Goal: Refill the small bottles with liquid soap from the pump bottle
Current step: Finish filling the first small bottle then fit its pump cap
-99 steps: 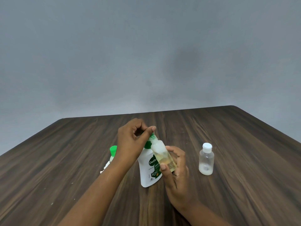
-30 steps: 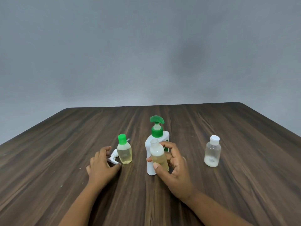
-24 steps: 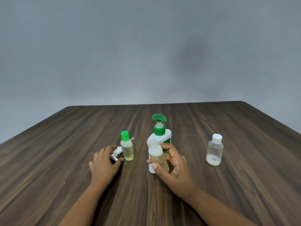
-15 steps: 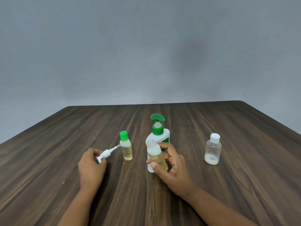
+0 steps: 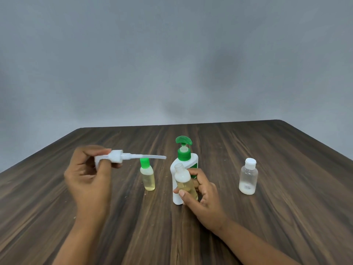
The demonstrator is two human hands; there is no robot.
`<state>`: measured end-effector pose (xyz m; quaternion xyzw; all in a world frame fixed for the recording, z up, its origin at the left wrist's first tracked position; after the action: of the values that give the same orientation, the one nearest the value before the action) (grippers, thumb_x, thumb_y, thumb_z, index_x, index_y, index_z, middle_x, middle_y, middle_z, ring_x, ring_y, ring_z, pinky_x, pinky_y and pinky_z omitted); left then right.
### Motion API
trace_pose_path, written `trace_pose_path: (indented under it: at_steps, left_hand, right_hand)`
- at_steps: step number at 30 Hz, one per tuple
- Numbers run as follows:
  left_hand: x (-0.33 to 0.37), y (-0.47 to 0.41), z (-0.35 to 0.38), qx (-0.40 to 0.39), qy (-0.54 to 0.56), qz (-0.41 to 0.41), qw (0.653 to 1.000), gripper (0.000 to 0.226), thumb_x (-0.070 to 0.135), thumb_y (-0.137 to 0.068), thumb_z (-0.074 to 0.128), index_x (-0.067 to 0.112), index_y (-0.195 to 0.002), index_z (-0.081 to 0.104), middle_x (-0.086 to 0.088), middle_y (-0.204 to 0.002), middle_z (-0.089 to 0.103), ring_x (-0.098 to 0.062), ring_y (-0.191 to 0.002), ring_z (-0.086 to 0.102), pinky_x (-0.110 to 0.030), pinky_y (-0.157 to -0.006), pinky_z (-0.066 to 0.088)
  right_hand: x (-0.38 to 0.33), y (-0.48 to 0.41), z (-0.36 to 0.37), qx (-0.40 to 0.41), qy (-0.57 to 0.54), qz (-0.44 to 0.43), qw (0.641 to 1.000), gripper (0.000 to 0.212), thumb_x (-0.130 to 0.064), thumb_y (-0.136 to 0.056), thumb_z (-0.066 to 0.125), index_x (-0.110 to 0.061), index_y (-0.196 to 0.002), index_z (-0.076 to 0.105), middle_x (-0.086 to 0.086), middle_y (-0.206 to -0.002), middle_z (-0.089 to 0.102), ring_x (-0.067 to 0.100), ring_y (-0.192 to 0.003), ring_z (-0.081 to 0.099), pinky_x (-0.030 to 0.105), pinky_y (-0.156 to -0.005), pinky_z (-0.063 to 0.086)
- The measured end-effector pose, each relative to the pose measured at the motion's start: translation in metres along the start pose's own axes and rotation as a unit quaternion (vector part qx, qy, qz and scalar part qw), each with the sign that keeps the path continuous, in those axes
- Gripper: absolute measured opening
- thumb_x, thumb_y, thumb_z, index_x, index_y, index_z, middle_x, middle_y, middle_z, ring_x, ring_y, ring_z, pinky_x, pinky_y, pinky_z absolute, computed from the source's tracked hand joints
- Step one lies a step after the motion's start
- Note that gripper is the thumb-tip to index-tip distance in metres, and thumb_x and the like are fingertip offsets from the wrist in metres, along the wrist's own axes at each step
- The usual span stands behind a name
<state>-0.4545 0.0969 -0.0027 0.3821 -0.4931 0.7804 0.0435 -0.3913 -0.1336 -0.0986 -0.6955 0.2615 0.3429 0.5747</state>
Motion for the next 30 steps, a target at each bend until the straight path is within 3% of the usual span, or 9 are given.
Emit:
trace_pose_path:
  at_steps: [4,8,12,15,23,28,30]
  left_hand:
    - [0.024,0.000,0.029,-0.072,-0.080,0.069,0.992,0.017,0.001,-0.073,0.050,0.017,-0.073,0.058,-0.007,-0.076,0.060,-0.022,-0.070,0.059,-0.031,-0.058,0.052]
    - [0.030,-0.004,0.042,-0.099,-0.126,0.119,0.980,0.019,-0.005,-0.072,0.051,0.012,-0.073,0.059,0.002,-0.078,0.058,-0.014,-0.074,0.059,-0.043,-0.058,0.050]
    - [0.035,-0.009,0.046,-0.116,-0.137,0.131,0.975,0.017,-0.002,-0.073,0.052,0.013,-0.074,0.059,0.002,-0.078,0.058,-0.015,-0.072,0.057,-0.041,-0.057,0.049]
    - [0.042,-0.011,0.053,-0.138,-0.147,0.143,0.969,0.015,0.000,-0.071,0.052,0.014,-0.073,0.059,-0.002,-0.077,0.058,-0.012,-0.072,0.055,-0.031,-0.058,0.049]
    - [0.048,-0.019,0.058,-0.134,-0.127,0.134,0.974,0.019,-0.005,-0.067,0.047,0.010,-0.070,0.059,0.005,-0.076,0.057,-0.019,-0.072,0.059,-0.046,-0.058,0.049]
    - [0.052,-0.009,0.080,-0.202,-0.156,0.158,0.954,0.021,-0.005,-0.064,0.045,0.011,-0.067,0.058,0.002,-0.072,0.056,-0.012,-0.069,0.057,-0.028,-0.055,0.043]
    - [0.050,-0.002,0.091,-0.236,-0.164,0.166,0.943,0.023,-0.005,-0.063,0.045,0.013,-0.067,0.058,0.004,-0.071,0.056,-0.011,-0.066,0.054,-0.017,-0.053,0.036]
  right_hand:
    - [0.001,-0.001,0.000,0.001,0.003,-0.006,1.000,0.030,-0.025,-0.085,0.062,-0.022,-0.114,0.053,0.014,-0.084,0.069,0.036,-0.078,0.065,0.040,-0.068,0.055]
    - [0.000,-0.001,-0.001,0.006,0.005,-0.010,1.000,0.029,-0.027,-0.084,0.062,-0.032,-0.112,0.054,0.011,-0.084,0.069,0.035,-0.078,0.066,0.042,-0.068,0.055]
    - [0.001,-0.002,-0.002,0.008,0.009,-0.008,1.000,0.030,-0.029,-0.085,0.062,-0.032,-0.113,0.053,0.008,-0.086,0.070,0.032,-0.081,0.067,0.044,-0.070,0.055]
    - [0.002,-0.002,-0.002,0.007,0.014,-0.009,1.000,0.032,-0.029,-0.085,0.062,-0.026,-0.115,0.053,0.004,-0.089,0.070,0.029,-0.085,0.068,0.045,-0.073,0.056]
    - [0.000,-0.002,-0.003,0.007,0.010,-0.016,1.000,0.030,-0.028,-0.084,0.062,-0.036,-0.112,0.053,0.005,-0.085,0.071,0.029,-0.080,0.068,0.031,-0.069,0.055]
    - [-0.003,-0.001,-0.002,0.000,0.002,-0.020,1.000,0.030,-0.029,-0.083,0.062,-0.041,-0.109,0.053,0.009,-0.082,0.069,0.035,-0.078,0.066,0.026,-0.066,0.055]
    - [-0.003,-0.001,-0.002,-0.005,0.003,-0.022,1.000,0.030,-0.029,-0.084,0.062,-0.041,-0.110,0.053,0.010,-0.083,0.068,0.037,-0.079,0.066,0.034,-0.067,0.057]
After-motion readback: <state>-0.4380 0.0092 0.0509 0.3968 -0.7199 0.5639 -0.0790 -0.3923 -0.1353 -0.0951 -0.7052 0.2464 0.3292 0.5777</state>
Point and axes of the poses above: each hand's wrist, its own y-axis away from the middle knuckle, its own z-axis out of the palm, x = y × z, the point moved 9 cm from there along -y, towards the middle knuckle
